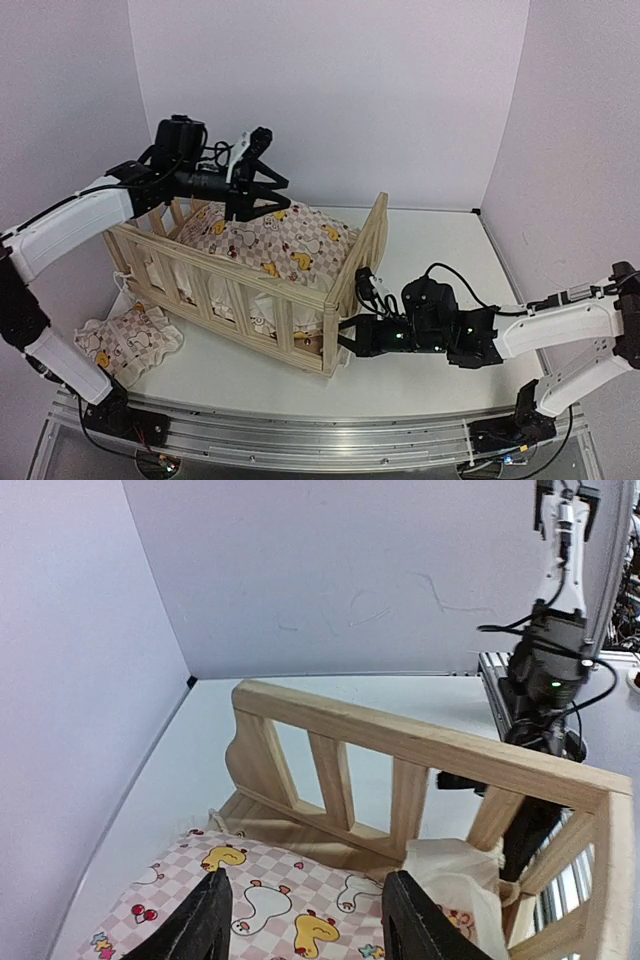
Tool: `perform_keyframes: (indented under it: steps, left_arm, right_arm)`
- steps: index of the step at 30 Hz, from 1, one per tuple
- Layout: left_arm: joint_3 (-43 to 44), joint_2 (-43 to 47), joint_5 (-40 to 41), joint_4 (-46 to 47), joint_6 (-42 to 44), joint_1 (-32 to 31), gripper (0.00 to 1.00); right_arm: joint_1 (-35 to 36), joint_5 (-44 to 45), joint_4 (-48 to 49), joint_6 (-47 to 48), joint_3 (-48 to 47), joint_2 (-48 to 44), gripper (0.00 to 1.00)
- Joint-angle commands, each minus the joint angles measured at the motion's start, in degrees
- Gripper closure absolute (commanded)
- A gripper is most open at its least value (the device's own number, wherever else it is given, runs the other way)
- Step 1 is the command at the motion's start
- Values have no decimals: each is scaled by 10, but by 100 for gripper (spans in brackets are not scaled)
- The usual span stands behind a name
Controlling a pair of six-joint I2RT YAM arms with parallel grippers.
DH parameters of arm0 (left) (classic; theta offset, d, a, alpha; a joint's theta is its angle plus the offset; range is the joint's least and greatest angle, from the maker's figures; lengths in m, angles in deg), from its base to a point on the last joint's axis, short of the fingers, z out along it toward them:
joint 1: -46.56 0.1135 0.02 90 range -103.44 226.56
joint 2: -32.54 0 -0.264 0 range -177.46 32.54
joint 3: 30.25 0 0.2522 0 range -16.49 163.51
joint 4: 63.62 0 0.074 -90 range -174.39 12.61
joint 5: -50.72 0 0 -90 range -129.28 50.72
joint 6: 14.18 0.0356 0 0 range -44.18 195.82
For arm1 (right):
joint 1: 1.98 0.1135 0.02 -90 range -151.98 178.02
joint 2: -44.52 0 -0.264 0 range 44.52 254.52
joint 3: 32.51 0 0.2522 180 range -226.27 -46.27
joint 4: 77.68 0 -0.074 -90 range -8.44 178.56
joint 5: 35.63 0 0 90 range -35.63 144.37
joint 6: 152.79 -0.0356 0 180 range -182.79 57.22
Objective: Set up the pet bed
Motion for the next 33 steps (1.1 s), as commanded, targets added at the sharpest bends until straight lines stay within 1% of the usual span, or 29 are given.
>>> perform_keyframes:
  steps: [1, 4, 5, 7, 9, 10, 13, 17, 19, 21, 23, 25, 28, 30, 33]
  left_arm:
    - [-81, 162, -57, -1, 100, -12, 49]
    - [-145, 254, -54, -82, 172, -35, 53]
    - [-163, 272, -43, -112, 185, -44, 55]
    - [-194, 311, -46, -175, 244, -64, 57]
    - [-246, 347, -33, -172, 262, -85, 58]
    - [-276, 363, -21, -155, 260, -95, 59]
    - [-390, 407, -5, -78, 253, -119, 60]
    - [-526, 456, -1, 53, 211, -137, 62]
    - [-587, 459, 17, 157, 175, -149, 62]
    - [-629, 438, 58, 276, 145, -170, 64]
    - [-652, 399, 117, 364, 128, -197, 66]
    - [-659, 362, 177, 424, 116, -224, 67]
    - [-676, 325, 226, 499, 100, -247, 66]
    - [-685, 304, 255, 540, 92, -253, 65]
    - [-671, 266, 301, 568, 74, -254, 65]
  right_arm:
    - [-9, -51, 13, -53, -39, 29, 100]
    - [-10, -62, 12, -80, -49, 42, 100]
    - [-11, -64, 12, -93, -54, 45, 100]
    - [-11, -78, 11, -108, -68, 55, 100]
    - [-11, -81, 2, -114, -82, 65, 100]
    - [-11, -79, -2, -116, -88, 71, 100]
    - [-10, -60, -13, -133, -104, 91, 100]
    - [-7, -41, -14, -151, -129, 116, 100]
    - [-6, -43, -14, -155, -138, 128, 100]
    - [-4, -43, -13, -168, -145, 135, 100]
    - [0, -35, -14, -184, -146, 133, 100]
    - [6, -20, -14, -202, -144, 128, 100]
    - [19, 6, -7, -230, -144, 126, 100]
    - [30, 27, 14, -243, -144, 130, 100]
    - [48, 55, 32, -248, -155, 137, 100]
